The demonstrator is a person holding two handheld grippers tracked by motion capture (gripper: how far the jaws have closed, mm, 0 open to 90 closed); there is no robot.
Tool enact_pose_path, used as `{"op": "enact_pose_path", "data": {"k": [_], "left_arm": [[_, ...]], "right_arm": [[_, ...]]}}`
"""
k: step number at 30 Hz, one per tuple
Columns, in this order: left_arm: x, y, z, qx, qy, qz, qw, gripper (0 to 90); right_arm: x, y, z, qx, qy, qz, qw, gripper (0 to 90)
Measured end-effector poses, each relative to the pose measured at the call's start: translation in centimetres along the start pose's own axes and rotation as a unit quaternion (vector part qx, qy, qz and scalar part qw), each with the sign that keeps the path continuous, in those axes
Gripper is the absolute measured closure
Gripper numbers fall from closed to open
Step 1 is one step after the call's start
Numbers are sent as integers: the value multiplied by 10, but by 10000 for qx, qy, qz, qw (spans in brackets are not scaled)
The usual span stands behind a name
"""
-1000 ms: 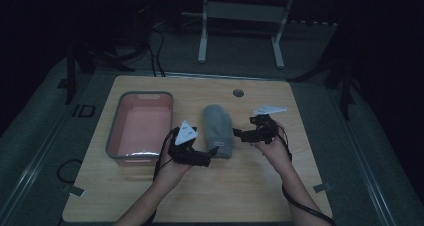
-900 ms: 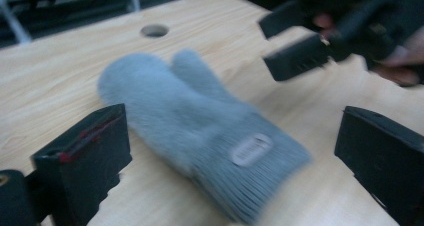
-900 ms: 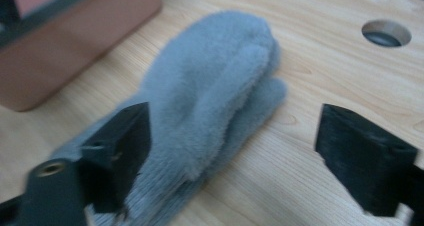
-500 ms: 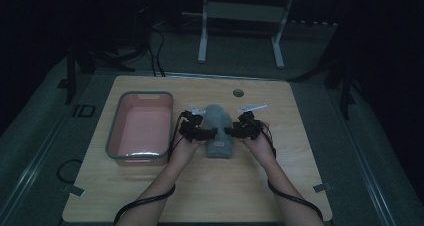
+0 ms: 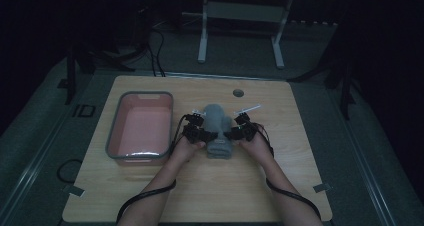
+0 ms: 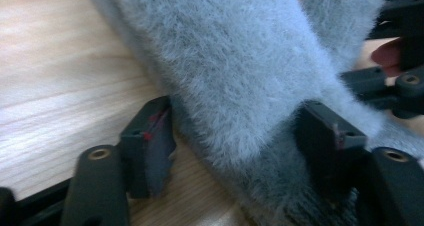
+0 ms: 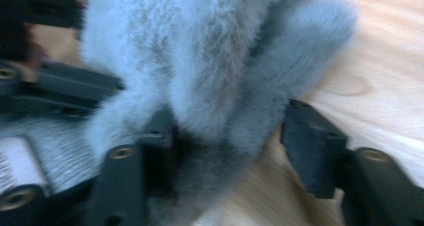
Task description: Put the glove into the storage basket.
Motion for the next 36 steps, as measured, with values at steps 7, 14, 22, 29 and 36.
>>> {"op": "enact_pose_path", "data": {"k": [7,14,22,29,36], "left_arm": [[2,1,7,-384,-109,-17,9992,684],[5,11,11,-500,-154,19,9986,762],[20,36,17,-622,-246,201,9976,773],[37,67,23,-612,-422,425,9963,774],[47,89,21,-572,-523,492,9958,774]], "right_arm": [[1,-1,-11,-73,305,50,9995,747],[1,7,-18,-204,382,347,9985,792],[17,32,-39,-168,542,580,9967,802],[35,53,-58,-187,700,750,9945,808],[52,64,-75,-144,812,865,9928,808]]}}
Point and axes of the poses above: each handheld gripper's, and its own axes: y roughly backward along the jaws, x roughly out of its top, z roughly to its right, the point moved 10 cm from there along -y, roughly forward along the jaws, and after that the axes turned 12 degrees about x, right-handed, at the moved point
